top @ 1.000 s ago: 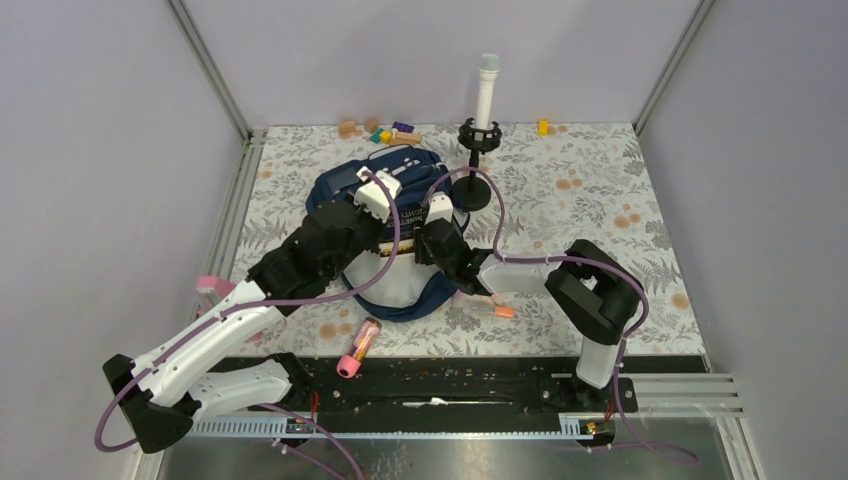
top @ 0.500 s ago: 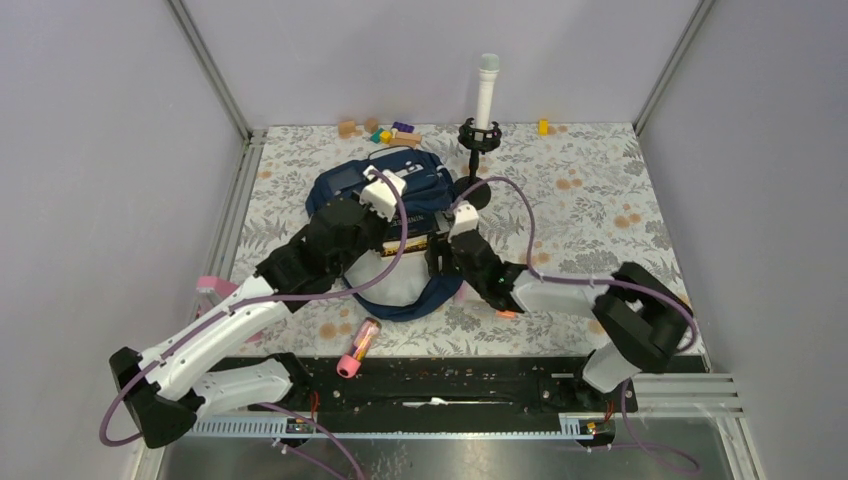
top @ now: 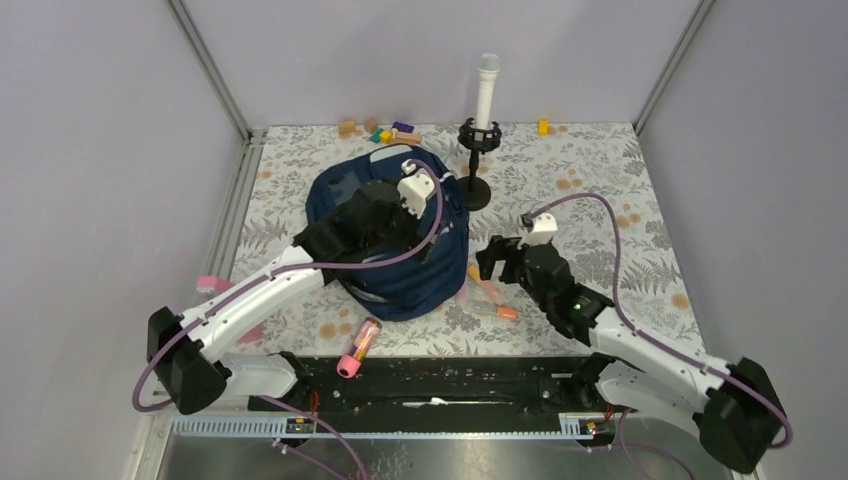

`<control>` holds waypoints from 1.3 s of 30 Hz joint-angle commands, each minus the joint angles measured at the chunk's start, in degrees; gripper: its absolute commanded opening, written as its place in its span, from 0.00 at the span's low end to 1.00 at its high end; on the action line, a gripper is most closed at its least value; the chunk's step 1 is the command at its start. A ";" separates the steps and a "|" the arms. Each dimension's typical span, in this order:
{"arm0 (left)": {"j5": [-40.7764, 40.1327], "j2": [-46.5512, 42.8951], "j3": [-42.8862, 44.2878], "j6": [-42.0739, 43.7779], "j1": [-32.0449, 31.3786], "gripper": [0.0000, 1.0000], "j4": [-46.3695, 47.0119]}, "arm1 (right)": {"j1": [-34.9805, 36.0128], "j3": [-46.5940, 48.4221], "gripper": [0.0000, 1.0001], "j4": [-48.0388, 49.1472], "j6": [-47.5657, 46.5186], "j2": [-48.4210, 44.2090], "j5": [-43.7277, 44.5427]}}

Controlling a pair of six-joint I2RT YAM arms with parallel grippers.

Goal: Pack the student bag
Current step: Place the book in the student bag, then zip the student bag at the center of the board.

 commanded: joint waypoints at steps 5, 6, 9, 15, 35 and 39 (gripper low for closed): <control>7.88 -10.54 -4.14 -5.76 0.34 0.99 8.13 | -4.70 -0.13 0.98 -11.70 0.83 -9.99 -5.04; 6.54 -11.82 -4.94 -7.25 0.51 0.99 7.71 | -4.76 0.35 0.98 -12.90 1.25 -9.94 -5.70; -0.23 -14.36 -7.60 -12.01 2.06 0.99 4.26 | -4.70 1.33 0.97 -12.11 4.16 -8.46 -9.99; -9.33 -20.62 -19.50 -22.81 9.66 0.99 2.33 | -4.05 0.43 0.98 0.00 12.68 -1.69 -24.53; -10.81 -16.81 -7.25 -10.70 22.03 0.99 -10.70 | 15.01 -9.78 0.93 20.93 47.30 12.83 -5.27; -13.29 -19.13 -14.06 -10.21 22.29 0.99 -4.29 | 15.18 -8.35 0.93 25.47 49.05 18.34 -6.11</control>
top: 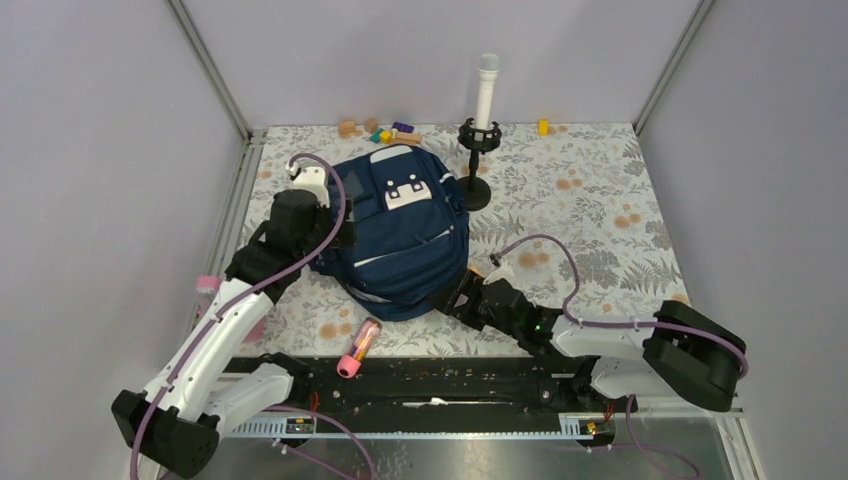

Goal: Pack the student bag
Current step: Zip the student bag at the center of the board.

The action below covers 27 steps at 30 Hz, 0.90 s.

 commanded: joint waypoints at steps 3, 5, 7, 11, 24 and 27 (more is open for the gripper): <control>-5.17 -1.82 -5.11 4.99 0.83 0.99 2.81 | 0.67 3.05 0.92 11.13 6.34 9.22 3.86; -5.62 -2.45 -5.65 5.02 0.83 0.99 2.52 | 0.65 3.82 0.91 13.17 7.35 12.24 4.20; -5.34 -3.63 -6.19 5.38 0.83 0.99 2.56 | 0.65 4.62 0.91 14.84 8.15 15.06 4.92; -7.95 -5.63 -7.05 5.77 0.83 0.99 3.12 | 0.65 6.19 0.87 17.84 8.62 18.66 7.04; -5.70 -3.01 -7.15 6.01 0.94 0.99 2.99 | -10.64 12.40 0.00 17.80 1.27 20.49 7.19; -4.10 -1.29 -6.23 4.01 2.19 0.99 2.06 | -14.88 14.00 0.00 16.83 -0.25 20.48 4.04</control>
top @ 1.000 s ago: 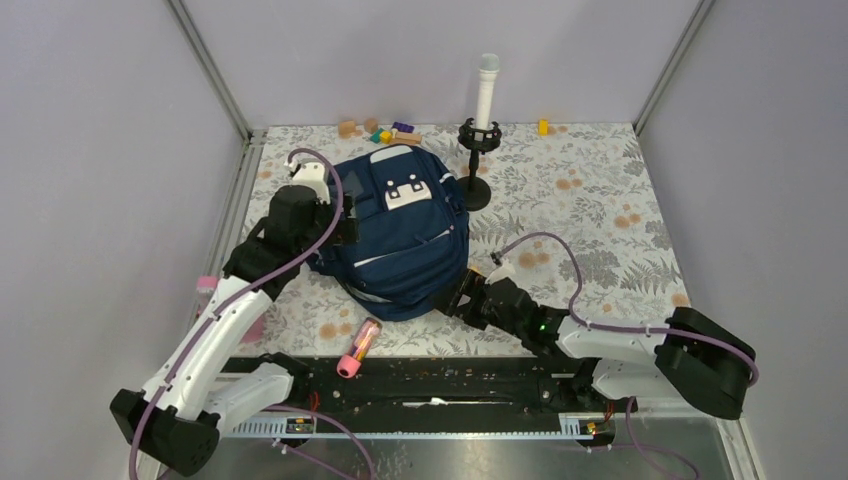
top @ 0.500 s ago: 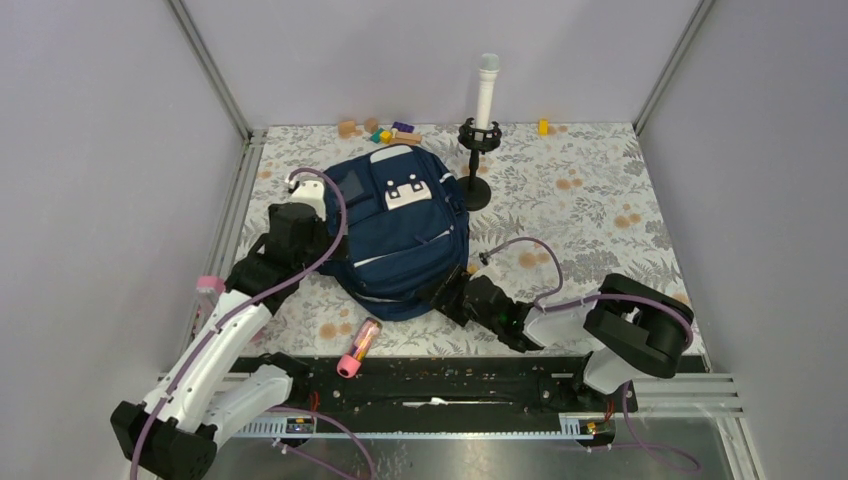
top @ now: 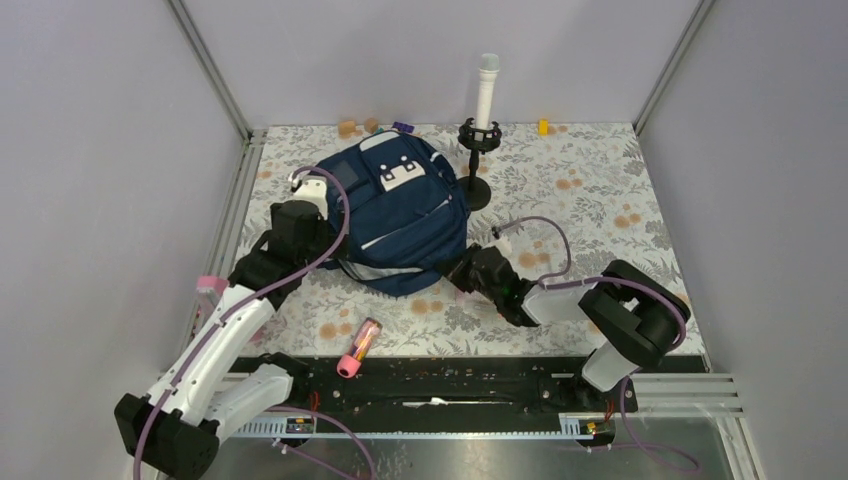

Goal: Pack the student bag
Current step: Zip the student bag at the center of the board.

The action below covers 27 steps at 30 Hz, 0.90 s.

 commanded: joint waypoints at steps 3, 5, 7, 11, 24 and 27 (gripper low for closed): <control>4.04 2.56 1.12 -7.59 1.80 0.99 0.03 | -8.96 5.83 0.00 3.90 -4.48 -0.38 -1.65; 5.53 2.17 -1.80 -12.25 1.80 0.99 3.19 | -10.74 6.24 0.00 2.88 -5.53 -0.33 -3.16; 5.53 2.40 -4.99 -15.49 1.80 0.99 6.34 | -12.49 6.33 0.00 2.66 -5.96 -0.02 -5.01; 1.67 5.88 -9.12 -18.37 2.16 0.97 12.05 | -15.32 6.04 0.00 4.27 -6.02 1.11 -9.09; 13.29 20.76 -13.05 -17.82 10.34 0.71 28.21 | -19.03 4.15 0.00 7.50 -5.92 2.21 -14.56; 13.35 21.84 -13.29 -17.56 11.63 0.65 27.83 | -21.82 2.95 0.00 7.52 -6.65 1.54 -15.30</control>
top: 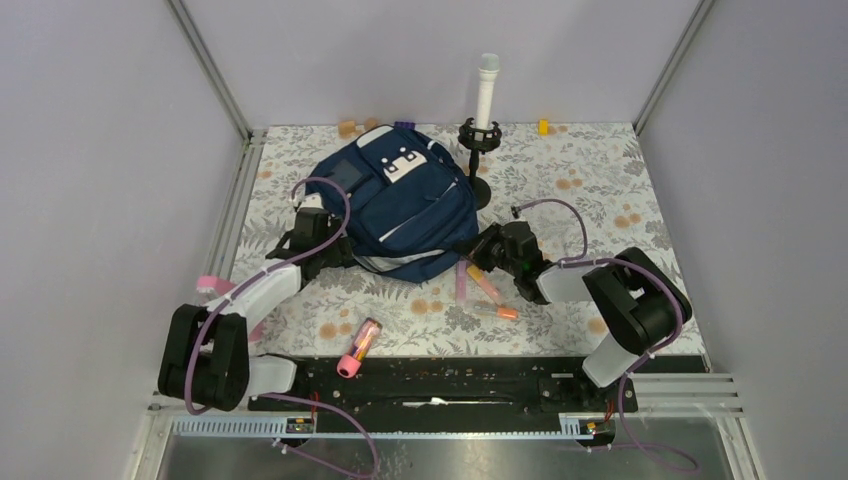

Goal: Pack the student bag
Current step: Zip the student bag at the center of the board.

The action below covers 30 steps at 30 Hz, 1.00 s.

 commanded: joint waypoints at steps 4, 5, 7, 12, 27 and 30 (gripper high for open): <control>5.37 0.83 0.30 0.97 2.83 0.61 3.40 | -7.13 0.88 0.00 5.59 -2.44 -0.86 -0.36; 5.79 0.70 0.48 1.52 2.98 0.60 2.95 | -7.36 1.30 0.00 5.28 -2.65 -0.72 -0.88; 7.84 0.95 0.71 2.66 3.24 0.58 2.84 | -7.65 2.27 0.00 4.41 -3.23 -0.32 -1.62; 11.71 5.05 3.53 4.68 3.74 0.50 0.29 | -8.85 3.97 0.00 3.90 -3.22 0.88 -3.36; 20.41 16.70 10.89 6.63 7.44 0.44 -3.12 | -10.15 4.64 0.00 3.70 -3.42 0.52 -6.19; 21.68 17.09 10.95 6.45 7.44 0.43 -2.04 | -10.12 4.87 0.00 3.80 -3.38 0.75 -6.45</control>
